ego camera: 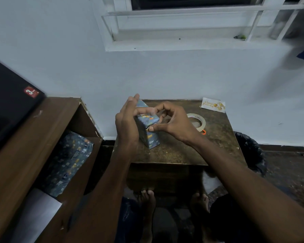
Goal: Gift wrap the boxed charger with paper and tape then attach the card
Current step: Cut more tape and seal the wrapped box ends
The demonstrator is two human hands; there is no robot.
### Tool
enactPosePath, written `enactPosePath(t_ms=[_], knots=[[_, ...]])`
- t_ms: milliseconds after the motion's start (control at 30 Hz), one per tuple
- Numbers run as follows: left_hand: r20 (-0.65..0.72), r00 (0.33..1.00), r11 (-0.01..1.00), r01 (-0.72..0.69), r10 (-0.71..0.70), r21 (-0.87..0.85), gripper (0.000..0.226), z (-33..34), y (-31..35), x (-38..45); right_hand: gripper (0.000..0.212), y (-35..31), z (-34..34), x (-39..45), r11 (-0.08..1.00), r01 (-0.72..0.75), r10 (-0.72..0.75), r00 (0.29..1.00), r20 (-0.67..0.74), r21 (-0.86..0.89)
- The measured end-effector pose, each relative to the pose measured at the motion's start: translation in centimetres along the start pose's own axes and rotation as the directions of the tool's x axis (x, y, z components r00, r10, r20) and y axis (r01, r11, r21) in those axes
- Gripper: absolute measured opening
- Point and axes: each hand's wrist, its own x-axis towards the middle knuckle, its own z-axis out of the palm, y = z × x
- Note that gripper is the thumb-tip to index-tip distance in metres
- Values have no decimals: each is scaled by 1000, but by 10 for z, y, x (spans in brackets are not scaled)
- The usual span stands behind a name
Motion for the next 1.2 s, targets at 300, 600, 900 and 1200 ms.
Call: enactPosePath(t_ms=[300,600,900,1200], knots=[[25,1000,990,-17,14,137,42,4,-8,-6,34,-3,-12,-7,998,-41,38,997,63,39],[-37,997,984,-60,68,167,51,2,-8,-2,19,-11,-9,-5,941,-219,207,976,74,258],[-30,993,964,-107,118,244,47,6,-6,-6,18,-10,-4,-6,926,-240,239,970,42,292],[-66,986,954,-131,154,269,55,7,-11,-3,12,-10,0,-7,949,-200,203,979,13,244]])
